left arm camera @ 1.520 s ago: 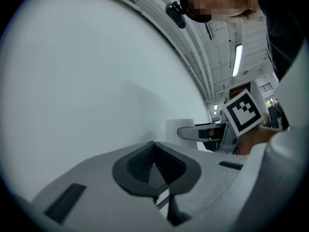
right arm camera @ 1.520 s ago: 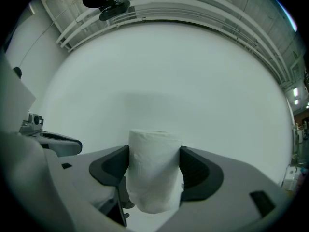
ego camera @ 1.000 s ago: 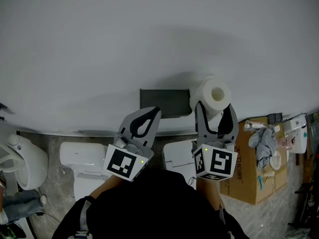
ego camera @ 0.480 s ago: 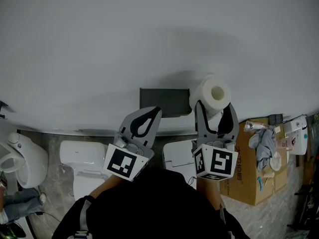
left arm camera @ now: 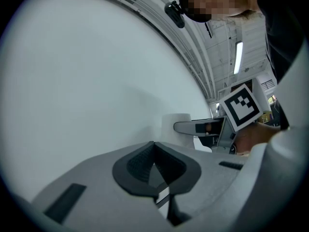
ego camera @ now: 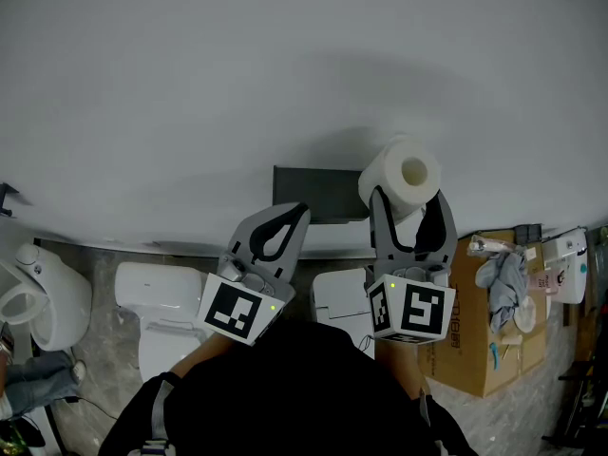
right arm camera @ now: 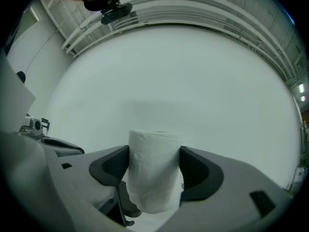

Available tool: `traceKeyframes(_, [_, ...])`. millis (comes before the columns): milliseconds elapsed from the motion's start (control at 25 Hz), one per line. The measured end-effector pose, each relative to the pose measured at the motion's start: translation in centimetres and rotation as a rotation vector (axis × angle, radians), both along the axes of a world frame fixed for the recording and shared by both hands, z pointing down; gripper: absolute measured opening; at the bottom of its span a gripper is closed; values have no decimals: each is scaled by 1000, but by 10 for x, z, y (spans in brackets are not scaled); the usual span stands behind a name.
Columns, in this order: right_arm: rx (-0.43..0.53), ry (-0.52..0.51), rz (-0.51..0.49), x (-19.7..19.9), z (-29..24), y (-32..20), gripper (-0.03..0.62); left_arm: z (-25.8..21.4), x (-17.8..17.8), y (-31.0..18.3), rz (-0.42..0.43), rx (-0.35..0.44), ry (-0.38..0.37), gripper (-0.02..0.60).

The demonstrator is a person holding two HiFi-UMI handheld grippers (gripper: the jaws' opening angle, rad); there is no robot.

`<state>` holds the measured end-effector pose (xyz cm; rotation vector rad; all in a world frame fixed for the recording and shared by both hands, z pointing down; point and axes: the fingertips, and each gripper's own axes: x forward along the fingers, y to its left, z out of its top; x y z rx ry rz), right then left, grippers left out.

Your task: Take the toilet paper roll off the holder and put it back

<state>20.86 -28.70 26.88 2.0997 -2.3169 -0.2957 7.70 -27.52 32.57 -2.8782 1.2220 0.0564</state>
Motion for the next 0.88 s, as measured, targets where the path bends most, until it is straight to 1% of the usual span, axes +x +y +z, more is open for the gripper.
traceKeyframes(200, [13,5,-23,-8,-5,-2,336,1,-2,0,-7,-5,2,6])
traceKeyframes(880, [28,7,-117,-51,-10,-14,336,2,-30,-3,-61,-6,2,6])
